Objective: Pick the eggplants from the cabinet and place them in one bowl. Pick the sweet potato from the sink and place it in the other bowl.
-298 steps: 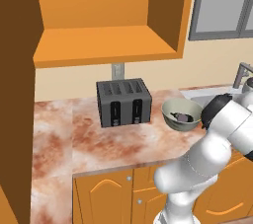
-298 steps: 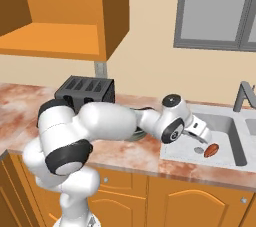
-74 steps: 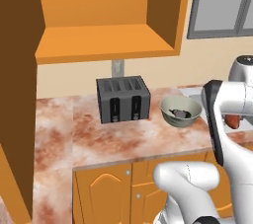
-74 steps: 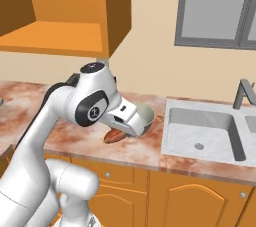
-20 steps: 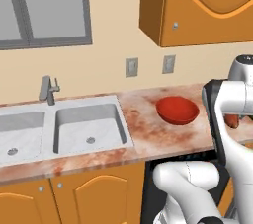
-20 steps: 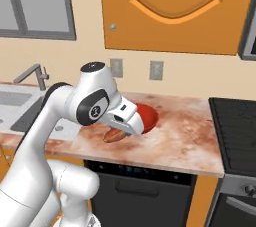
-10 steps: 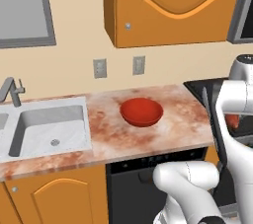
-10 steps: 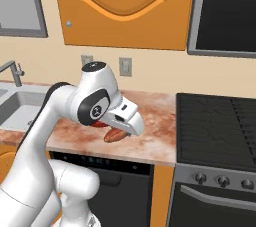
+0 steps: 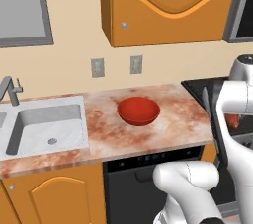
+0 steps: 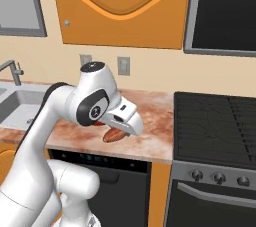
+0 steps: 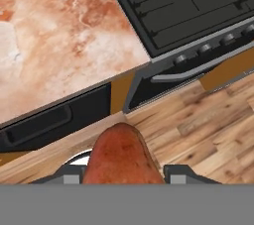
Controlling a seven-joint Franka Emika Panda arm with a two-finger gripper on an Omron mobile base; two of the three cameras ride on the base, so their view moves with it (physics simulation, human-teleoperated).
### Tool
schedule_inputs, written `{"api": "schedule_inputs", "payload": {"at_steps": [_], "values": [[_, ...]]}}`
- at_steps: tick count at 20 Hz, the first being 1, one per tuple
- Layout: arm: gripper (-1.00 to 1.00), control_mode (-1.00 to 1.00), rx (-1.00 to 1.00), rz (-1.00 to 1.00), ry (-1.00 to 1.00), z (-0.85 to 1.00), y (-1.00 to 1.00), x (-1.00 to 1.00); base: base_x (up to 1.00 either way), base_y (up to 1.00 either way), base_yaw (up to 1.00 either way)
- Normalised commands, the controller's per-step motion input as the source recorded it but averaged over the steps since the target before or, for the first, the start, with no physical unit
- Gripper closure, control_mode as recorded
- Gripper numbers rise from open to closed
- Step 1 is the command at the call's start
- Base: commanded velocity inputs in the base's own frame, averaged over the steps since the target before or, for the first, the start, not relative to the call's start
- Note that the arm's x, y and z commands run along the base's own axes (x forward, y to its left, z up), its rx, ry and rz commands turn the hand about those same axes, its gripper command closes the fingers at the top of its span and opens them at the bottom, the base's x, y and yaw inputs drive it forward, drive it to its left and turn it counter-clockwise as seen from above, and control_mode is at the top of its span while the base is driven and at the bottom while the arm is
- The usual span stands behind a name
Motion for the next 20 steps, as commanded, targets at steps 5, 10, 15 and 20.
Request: {"api": "schedule_inputs", "payload": {"at_steps": [5,10,15,20], "values": [[1.00,-1.00,0.01,0.00,-0.07,0.00,0.57,0.00,0.00,0.00,0.00],[1.00,-1.00,0.05,0.00,-0.14,0.00,0.50,-0.03,0.00,0.00,0.00],[1.00,-1.00,0.09,0.00,-0.15,0.00,0.40,0.08,0.00,0.00,0.00],[1.00,-1.00,0.10,0.00,-0.08,0.00,0.41,0.39,0.00,0.00,0.00]]}}
